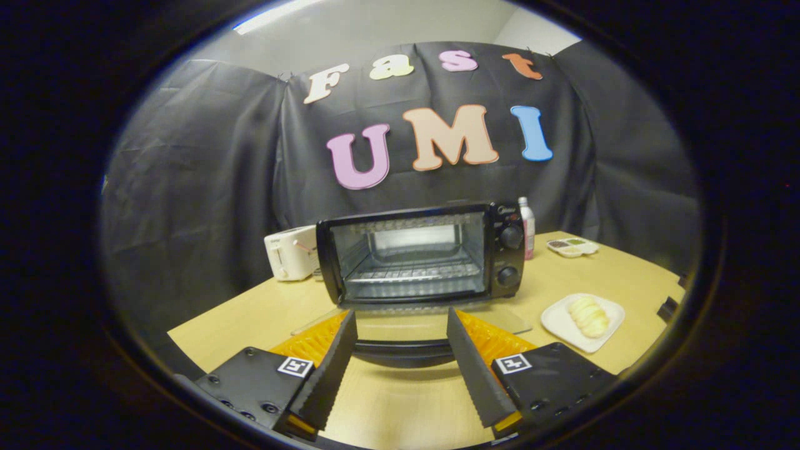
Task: Open the toaster oven, put the food inside, and close the toaster oven door.
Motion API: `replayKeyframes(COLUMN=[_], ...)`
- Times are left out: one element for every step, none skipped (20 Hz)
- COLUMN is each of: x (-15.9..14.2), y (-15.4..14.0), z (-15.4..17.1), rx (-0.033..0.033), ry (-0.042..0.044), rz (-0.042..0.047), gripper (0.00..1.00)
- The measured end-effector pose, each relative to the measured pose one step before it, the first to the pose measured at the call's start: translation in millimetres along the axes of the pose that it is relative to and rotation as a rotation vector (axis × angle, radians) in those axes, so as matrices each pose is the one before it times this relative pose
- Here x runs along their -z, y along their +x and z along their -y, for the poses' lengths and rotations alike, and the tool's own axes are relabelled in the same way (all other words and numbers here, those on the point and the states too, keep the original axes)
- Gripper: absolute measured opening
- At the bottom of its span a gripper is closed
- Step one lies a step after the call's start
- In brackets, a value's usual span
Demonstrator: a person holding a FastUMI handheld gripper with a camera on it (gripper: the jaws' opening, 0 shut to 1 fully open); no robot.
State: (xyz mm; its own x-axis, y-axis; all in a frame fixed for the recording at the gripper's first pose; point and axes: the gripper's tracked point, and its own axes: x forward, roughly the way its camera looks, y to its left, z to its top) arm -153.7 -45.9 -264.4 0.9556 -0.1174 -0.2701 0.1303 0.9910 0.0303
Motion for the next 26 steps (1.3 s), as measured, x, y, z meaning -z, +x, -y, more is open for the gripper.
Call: replayKeyframes(x=[-11.40, -8.63, -7.76, -5.94, -5.59, -3.55, -2.28, -0.10, 2.04, 3.62, 4.54, 5.68, 5.69, 6.46, 9.25, 11.74, 10.46, 9.49, 9.64, 7.07, 5.38, 5.73, 4.31, -0.49, -4.04, 2.49], y=[1.23, 1.69, 1.77, 2.47, 2.47, 1.90, 2.37, 2.33, 4.12, 3.19, 3.16, 4.19, 5.03, 6.22, 5.74, 5.76, 4.68, 6.68, 8.58, 11.55, 9.07, 8.00, 5.93, 5.24, 1.03, 6.43], z=[17.87, 19.88, 19.44, 18.12, 18.76, 17.52, 18.32, 18.52, 15.21, 12.22, 11.64, 11.76, 11.88, 11.87, 9.30, 4.98, 0.73, -1.21, 1.29, 3.25, 1.49, 0.41, 0.30, 1.48, -2.20, -2.45], rx=[0.03217, 0.03455, 0.03167, 0.03208, 0.03184, 0.03233, 0.03215, 0.03235, 0.02465, 0.01724, 0.01842, 0.01333, 0.02341, 0.02535, 0.02134, 0.00130, -0.01330, -0.01235, 0.00225, 0.00802, 0.00946, 0.00717, 0.00898, -0.00598, -0.00299, 0.00531], ry=[-0.00477, -0.00428, -0.00131, -0.00169, -0.00952, -0.01090, -0.01239, -0.00900, -0.00718, -0.00822, -0.00573, -0.00319, -0.00460, -0.01613, -0.01413, -0.00105, 0.01114, 0.00762, -0.00292, -0.01236, -0.01651, -0.01549, -0.01154, 0.01635, 0.00878, -0.00578], rz=[0.02005, 0.01298, 0.01121, 0.01303, 0.00741, 0.00658, -0.00155, -0.00730, -0.01286, -0.01705, -0.01755, -0.01693, -0.00767, -0.00903, -0.01919, -0.02565, -0.02959, -0.02978, -0.02754, -0.02437, -0.01951, -0.01403, -0.02338, 0.00193, -0.00116, -0.01815], gripper=[0.90, 0.90, 0.90, 0.90, 0.90, 0.90, 0.90, 0.90, 0.90, 0.90, 0.90, 0.90, 0.90, 0.90, 0.91, 0.91, 0.92, 0.92, 0.92, 0.93, 0.93, 0.94, 0.94, 0.94, 0.95, 0.95])
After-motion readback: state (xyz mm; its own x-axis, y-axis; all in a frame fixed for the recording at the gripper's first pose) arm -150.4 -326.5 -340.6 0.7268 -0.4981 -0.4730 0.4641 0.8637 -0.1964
